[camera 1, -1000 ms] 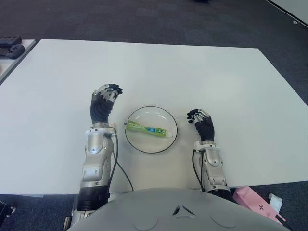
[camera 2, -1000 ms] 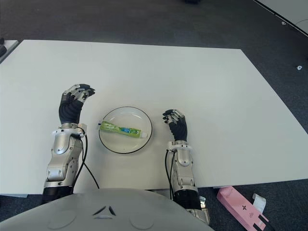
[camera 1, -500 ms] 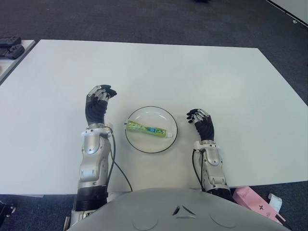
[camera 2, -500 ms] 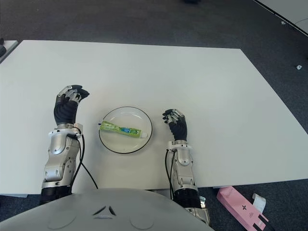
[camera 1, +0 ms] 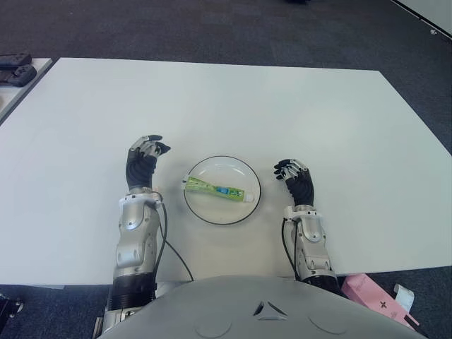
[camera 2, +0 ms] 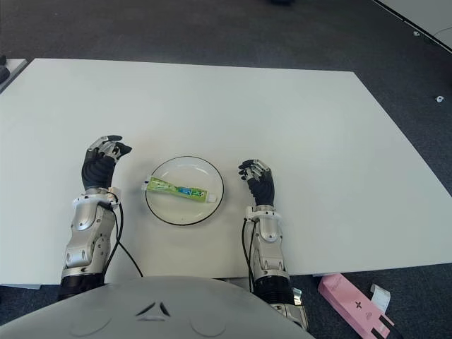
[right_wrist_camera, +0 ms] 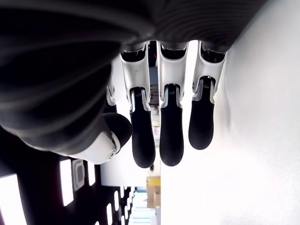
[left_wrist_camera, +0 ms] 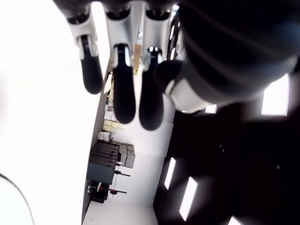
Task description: Put the toothpaste on the table into the plate.
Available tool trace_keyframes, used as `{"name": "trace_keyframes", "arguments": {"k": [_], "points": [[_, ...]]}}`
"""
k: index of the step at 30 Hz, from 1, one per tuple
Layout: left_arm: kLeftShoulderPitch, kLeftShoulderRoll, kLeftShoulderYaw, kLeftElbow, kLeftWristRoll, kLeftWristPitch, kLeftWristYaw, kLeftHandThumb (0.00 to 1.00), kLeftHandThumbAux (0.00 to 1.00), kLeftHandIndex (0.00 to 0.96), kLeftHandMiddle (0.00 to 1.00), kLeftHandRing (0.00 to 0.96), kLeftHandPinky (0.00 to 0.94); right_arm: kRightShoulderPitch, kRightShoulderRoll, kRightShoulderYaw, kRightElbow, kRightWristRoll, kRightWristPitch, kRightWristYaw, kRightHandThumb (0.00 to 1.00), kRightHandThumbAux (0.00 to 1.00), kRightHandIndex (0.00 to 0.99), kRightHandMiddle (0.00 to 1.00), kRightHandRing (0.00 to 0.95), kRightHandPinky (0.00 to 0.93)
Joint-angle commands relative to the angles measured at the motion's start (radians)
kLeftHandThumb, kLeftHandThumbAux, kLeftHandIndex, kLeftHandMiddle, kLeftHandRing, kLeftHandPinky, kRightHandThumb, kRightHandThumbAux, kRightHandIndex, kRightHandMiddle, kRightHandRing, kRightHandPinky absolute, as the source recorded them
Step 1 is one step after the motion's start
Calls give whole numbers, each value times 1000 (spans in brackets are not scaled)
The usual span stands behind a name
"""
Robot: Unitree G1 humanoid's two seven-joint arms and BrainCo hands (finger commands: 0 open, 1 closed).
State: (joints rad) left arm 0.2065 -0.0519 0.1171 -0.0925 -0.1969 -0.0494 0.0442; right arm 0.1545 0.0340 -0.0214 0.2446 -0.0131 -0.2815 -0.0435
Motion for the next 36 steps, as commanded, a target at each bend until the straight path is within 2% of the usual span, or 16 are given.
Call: {"name": "trace_keyframes", "arguments": {"k": [1, 11, 24, 36], "points": [[12, 8, 11, 50, -29, -3, -50, 713, 716, 438, 595, 592, 575, 24, 5, 1, 36, -1, 37, -4, 709, 731, 430, 502, 501, 498], [21, 25, 16, 97, -24, 0, -111, 713, 715, 437, 597, 593, 575, 24, 7, -2, 26, 3, 49, -7, 708, 731, 429, 502, 506, 509], [12, 18, 17, 168, -6, -14, -106, 712, 717, 435, 588, 587, 560, 23, 2, -1, 21, 9, 59, 4, 707, 731, 429, 498, 501, 502], [25, 14, -17, 190, 20, -22, -117, 709, 718, 434, 576, 575, 554, 24, 0, -2, 21, 6, 50, 3, 707, 731, 429, 500, 502, 508]]}}
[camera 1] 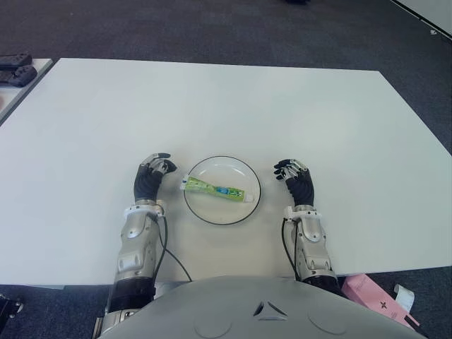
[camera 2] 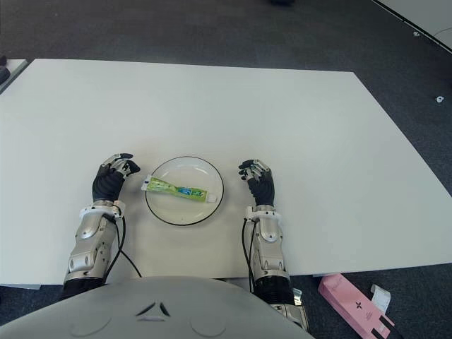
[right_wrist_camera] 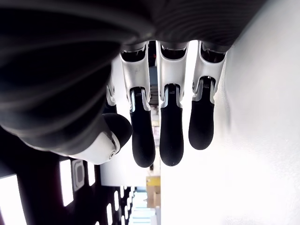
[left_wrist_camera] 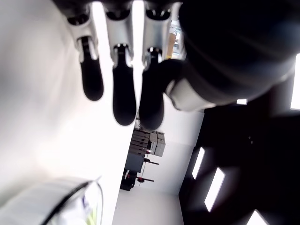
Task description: Put the toothpaste on the table into the plate.
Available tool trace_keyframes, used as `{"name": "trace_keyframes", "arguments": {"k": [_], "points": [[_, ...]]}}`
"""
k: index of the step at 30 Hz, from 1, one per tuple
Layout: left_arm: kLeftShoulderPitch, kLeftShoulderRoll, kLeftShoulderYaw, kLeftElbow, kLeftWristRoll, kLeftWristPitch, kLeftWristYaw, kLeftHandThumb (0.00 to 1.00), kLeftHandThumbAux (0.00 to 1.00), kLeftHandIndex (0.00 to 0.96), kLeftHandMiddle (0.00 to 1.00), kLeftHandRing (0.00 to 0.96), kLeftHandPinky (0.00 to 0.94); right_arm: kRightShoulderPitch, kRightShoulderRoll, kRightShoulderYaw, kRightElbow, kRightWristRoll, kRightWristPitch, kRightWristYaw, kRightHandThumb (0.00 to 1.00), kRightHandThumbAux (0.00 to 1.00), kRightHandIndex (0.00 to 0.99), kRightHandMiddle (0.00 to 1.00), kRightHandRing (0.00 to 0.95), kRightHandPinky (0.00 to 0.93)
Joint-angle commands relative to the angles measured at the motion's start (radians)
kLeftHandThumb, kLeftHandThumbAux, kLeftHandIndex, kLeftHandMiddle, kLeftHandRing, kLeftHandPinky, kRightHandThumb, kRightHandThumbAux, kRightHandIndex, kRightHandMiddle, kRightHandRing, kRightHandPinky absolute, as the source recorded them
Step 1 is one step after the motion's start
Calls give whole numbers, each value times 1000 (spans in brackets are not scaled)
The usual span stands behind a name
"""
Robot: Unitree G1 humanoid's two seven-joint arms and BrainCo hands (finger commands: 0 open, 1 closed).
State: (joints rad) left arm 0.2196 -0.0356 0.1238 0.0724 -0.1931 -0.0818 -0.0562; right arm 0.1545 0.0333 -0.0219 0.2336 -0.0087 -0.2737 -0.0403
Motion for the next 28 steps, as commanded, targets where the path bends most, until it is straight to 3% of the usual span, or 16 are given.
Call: {"name": "trace_keyframes", "arguments": {"k": [1, 28], "points": [[13, -1, -29, 27, 19, 10, -18, 709, 719, 434, 576, 575, 555, 23, 0, -1, 32, 2, 43, 0, 707, 731, 429, 500, 502, 507], [7, -32, -46, 48, 63, 33, 34, 709, 719, 434, 583, 584, 567, 21, -2, -4, 36, 12, 45, 5, 709, 731, 429, 504, 506, 511]]}}
